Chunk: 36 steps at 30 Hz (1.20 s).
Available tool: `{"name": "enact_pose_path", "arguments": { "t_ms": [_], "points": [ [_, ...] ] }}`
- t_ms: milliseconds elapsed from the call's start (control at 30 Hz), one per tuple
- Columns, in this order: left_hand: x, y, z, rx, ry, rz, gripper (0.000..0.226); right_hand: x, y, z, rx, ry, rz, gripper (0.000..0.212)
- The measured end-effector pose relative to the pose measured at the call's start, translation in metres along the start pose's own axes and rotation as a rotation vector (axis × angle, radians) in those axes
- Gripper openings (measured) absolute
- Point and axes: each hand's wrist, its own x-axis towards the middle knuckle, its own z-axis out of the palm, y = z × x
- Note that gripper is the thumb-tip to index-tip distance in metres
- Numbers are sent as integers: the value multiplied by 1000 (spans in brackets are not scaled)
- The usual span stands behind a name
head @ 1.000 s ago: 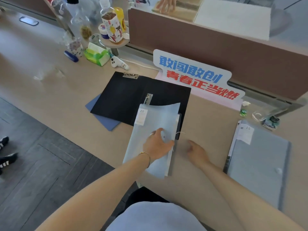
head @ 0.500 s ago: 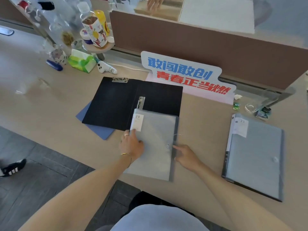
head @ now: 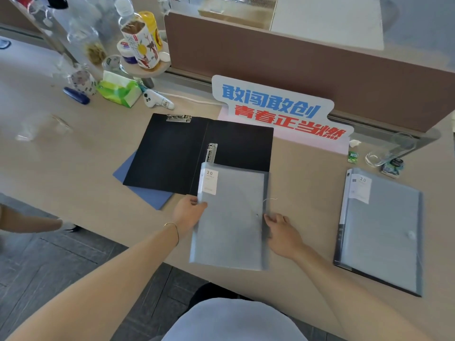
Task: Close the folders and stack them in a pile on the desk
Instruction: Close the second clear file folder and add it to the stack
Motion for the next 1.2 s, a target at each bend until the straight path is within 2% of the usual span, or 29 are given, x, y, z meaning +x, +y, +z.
{"name": "enact_pose_path", "arguments": {
  "t_ms": [67, 133, 267, 367, 600, 733, 833, 967, 1067, 1200],
  "points": [
    [-3, 6, -2, -61, -71, -10, 29, 1, 2, 0, 19, -2, 4, 78],
    [-10, 13, -3, -80, -103, -18, 34, 0, 5, 0, 62, -3, 18, 78],
    [-20, 16, -3, -62, -61, -26, 31, -1, 9, 6, 183, 5, 58, 79],
    [-27, 14, -1, -77, -120, -23, 35, -3, 11, 8, 295, 74, 75, 76],
    [-49, 21, 3, -174, -163, 114, 31, 5, 19, 6, 643, 227, 209, 64],
    [-53, 33, 1, -204, -191, 159, 32, 9, 20, -12, 1029, 201, 270, 49],
    [-54, 43, 4, -210, -192, 166, 32, -5, 18, -34, 1290, 118, 221, 19],
    [-54, 59, 14, -225, -157, 146, 31, -18, 34, -59, 1370, 159, 163, 14],
    [-58, 72, 35, -210, -154, 146, 33, -30, 54, -73, 1286, 259, 161, 2],
    [-66, 92, 77, -179, -205, 157, 32, -55, 91, -88, 1177, 397, 147, 18]
  ]
}}
